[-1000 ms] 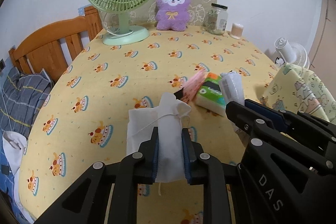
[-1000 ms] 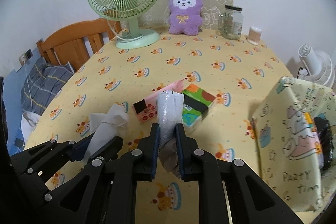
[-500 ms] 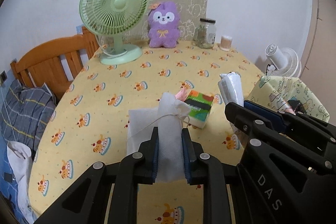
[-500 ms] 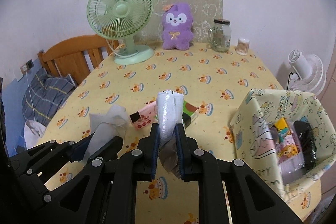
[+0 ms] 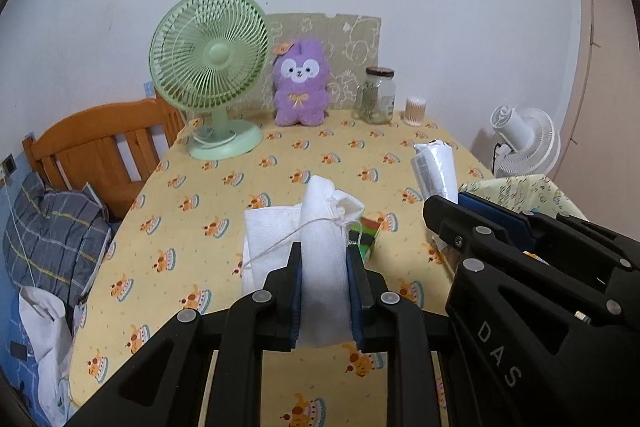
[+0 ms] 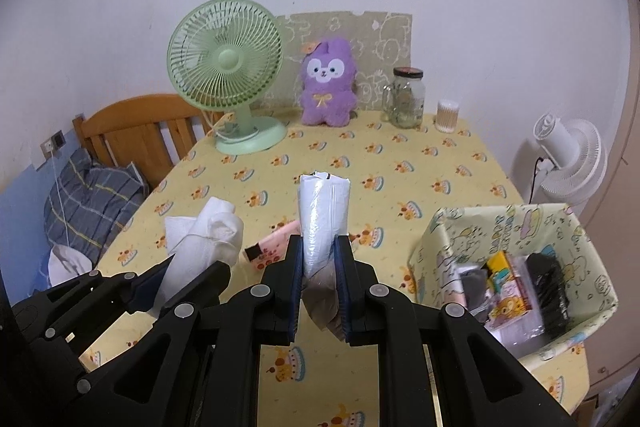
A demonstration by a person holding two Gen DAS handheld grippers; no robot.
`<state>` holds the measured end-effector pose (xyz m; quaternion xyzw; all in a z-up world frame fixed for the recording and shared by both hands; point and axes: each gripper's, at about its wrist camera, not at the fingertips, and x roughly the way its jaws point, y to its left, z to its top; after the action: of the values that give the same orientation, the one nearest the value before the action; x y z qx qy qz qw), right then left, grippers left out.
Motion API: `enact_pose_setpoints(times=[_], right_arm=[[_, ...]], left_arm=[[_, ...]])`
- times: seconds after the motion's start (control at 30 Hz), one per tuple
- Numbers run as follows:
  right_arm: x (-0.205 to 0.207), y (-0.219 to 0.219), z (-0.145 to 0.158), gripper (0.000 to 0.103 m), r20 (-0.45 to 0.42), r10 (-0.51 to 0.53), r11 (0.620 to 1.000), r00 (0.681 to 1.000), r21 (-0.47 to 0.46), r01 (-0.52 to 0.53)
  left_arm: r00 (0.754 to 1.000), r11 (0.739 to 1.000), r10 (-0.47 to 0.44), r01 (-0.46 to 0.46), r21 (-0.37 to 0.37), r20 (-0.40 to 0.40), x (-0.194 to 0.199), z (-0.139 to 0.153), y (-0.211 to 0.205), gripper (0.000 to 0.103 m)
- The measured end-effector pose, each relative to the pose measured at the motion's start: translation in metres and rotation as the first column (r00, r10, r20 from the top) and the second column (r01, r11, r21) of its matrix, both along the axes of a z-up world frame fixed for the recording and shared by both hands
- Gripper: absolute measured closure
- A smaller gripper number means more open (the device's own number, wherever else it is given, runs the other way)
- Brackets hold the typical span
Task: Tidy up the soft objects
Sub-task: 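Lift the cloth pouch with the left gripper while the right gripper lifts the towel toward the box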
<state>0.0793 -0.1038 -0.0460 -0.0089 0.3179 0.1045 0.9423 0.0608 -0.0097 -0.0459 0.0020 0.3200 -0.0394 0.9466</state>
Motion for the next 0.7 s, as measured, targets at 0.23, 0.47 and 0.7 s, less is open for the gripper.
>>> enact_pose_setpoints(times=[0.23,0.47,0.7], right_arm=[[-0.002,-0.007,0.017,0.085,0.040,-0.012,1.000,0.999,-0.002,0.012],[-0.002,-0.015,0.027,0.085,0.064,-0.022,1.000,0.998,0.000,0.022],[0.000,-0.030,0.030,0.085,0.067,-0.032,0.999,0.997,-0.001,0.032]], left_arm=[[0.999,1.000,-0.009,0.009,0.002,0.038,-0.003,0.015,-0.006,0.085],[0.998,1.000,-0.024,0.025,-0.008,0.061,-0.001,0.023,-0.016,0.085],[0.997,0.999,-0.043,0.043,-0.009,0.066,0.001,0.025,-0.031,0.085]])
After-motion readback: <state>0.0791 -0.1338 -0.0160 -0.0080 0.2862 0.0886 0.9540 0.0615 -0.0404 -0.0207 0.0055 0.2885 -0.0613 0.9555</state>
